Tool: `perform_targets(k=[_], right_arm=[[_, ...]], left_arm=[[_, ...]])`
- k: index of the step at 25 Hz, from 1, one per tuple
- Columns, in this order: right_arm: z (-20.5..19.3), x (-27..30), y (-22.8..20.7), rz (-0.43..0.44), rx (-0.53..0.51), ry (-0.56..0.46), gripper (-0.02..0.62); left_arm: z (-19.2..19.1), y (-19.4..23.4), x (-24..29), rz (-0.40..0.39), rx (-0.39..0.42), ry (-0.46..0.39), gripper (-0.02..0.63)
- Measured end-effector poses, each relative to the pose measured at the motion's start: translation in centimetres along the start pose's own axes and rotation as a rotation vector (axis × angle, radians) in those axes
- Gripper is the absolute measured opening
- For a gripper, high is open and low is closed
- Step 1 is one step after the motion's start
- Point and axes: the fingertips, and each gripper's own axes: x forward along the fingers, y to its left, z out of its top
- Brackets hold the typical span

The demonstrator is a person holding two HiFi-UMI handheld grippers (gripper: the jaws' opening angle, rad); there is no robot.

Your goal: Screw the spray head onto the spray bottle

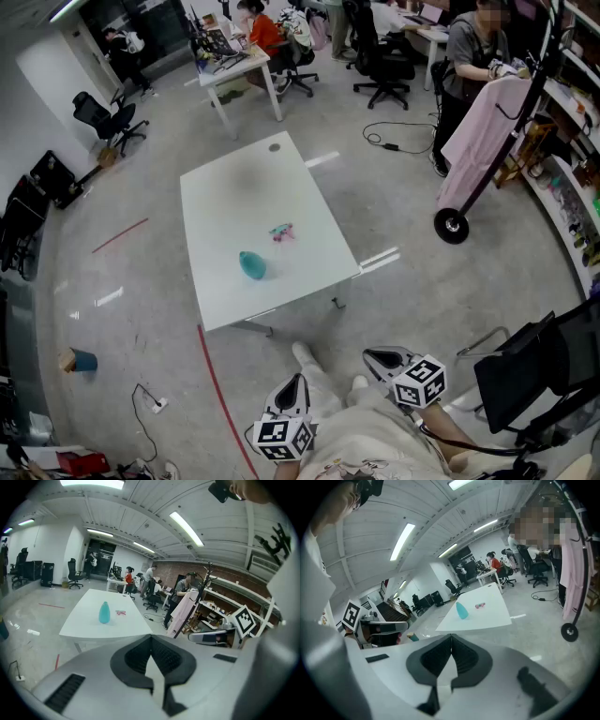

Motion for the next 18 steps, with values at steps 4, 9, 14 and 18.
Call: perform_targets(k=[4, 9, 14, 18], right_arm=[[7.8, 5.3, -3.9, -0.04, -0.058, -0.07, 0.007], [17.8, 18.8, -4.0, -0.074, -0.073, -0.026, 0.006], [25.7, 27.2, -4.8, -0.097, -0.06, -0.034, 0.008], [28.2, 31.1, -5.3, -0.123, -0.044, -0.042, 0.008]], left_arm=[[7.7, 5.1, 7.4, -0.01, 0.038, -0.105, 0.006], [17.4, 18.2, 14.9, -0.018, 0.017, -0.161, 0.006], [22.8, 26.7, 20.0, -0.037, 0.052, -0.152, 0.006], [22.8, 30.8, 25.1, -0.055, 0.207, -0.122, 0.214]])
